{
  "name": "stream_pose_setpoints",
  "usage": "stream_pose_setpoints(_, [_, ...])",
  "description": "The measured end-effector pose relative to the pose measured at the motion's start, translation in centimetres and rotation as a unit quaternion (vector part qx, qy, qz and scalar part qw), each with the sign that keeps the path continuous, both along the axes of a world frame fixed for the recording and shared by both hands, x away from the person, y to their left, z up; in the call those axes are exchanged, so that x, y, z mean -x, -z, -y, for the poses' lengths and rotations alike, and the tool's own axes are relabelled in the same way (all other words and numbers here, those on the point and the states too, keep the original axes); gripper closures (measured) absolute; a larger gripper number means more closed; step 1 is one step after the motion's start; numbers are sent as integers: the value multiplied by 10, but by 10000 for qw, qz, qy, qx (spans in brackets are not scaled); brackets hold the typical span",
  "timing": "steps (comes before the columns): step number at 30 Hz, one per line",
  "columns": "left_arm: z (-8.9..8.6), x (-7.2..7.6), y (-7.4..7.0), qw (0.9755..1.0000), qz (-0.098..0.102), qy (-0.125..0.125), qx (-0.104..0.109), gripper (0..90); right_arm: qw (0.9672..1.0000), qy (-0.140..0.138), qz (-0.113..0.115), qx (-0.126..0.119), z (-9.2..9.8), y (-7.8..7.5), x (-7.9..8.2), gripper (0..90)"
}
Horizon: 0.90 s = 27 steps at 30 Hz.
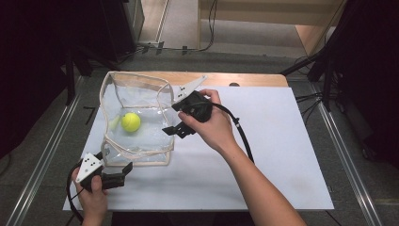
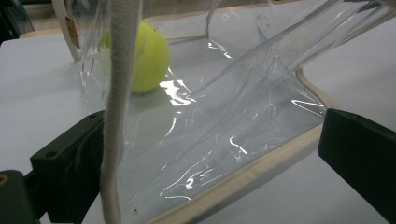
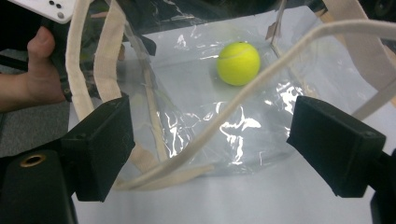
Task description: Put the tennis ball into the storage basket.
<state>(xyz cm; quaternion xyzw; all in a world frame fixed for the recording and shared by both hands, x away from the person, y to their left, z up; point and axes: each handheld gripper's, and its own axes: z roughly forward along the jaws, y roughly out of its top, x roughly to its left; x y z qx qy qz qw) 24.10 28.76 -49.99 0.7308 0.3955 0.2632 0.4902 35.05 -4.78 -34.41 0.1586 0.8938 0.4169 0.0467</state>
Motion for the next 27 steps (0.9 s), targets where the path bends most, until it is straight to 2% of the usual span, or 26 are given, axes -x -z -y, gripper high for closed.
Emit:
stream_pose_setpoints(6, [0,0,0,10000,4,6,-27,0,9999,97,-57,10,12,8,0,125])
stream_pose_setpoints(13, [0,0,0,10000,3,6,-28,0,9995,192,-222,69,22,27,0,125])
stream_pose_setpoints(18, [0,0,0,10000,3,7,-25,0,9992,232,-316,114,25,38,0,125])
stream_pose_setpoints(27, [0,0,0,10000,-2,-1,-38,0,9987,262,-390,210,26,49,1,125])
